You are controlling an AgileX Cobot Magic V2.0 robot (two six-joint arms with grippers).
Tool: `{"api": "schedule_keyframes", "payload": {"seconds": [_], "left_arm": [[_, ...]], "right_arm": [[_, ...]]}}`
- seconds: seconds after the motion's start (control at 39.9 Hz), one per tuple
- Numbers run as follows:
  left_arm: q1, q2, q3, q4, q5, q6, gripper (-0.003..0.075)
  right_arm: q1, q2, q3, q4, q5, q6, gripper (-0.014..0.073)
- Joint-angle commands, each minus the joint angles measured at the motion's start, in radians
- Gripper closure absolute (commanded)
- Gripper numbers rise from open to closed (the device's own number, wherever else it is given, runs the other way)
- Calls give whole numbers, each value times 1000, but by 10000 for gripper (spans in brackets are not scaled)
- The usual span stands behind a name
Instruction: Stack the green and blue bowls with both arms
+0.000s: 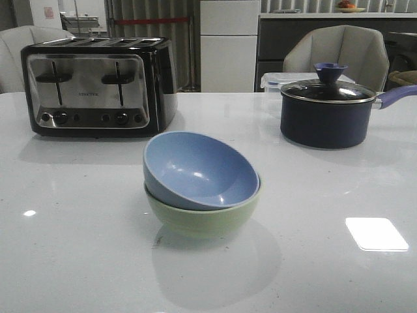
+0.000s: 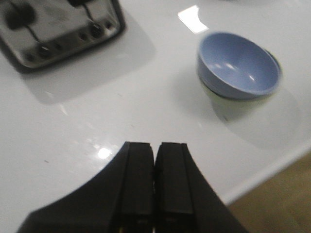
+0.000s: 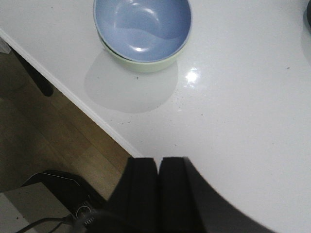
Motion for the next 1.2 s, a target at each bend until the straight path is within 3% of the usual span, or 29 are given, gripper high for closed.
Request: {"api": "schedule_keyframes", "payload": {"seconds": [0.0, 0.15, 0.43, 0.63, 1.18], "left_arm": [[92, -108, 73, 20, -257, -8, 622], [230, -299, 283, 18, -477, -8, 622], [330, -443, 533, -59, -648, -40, 622], [328, -483, 625, -12, -692, -163, 622], [316, -483, 635, 14, -704, -168, 622]], "right_arm": [[-3, -3, -27, -13, -62, -1, 561], [-3, -3, -27, -13, -62, -1, 561], [-3, -3, -27, -13, -62, -1, 561], [-3, -3, -27, -13, -61, -1, 561], [-3, -3, -27, -13, -61, -1, 561]]}}
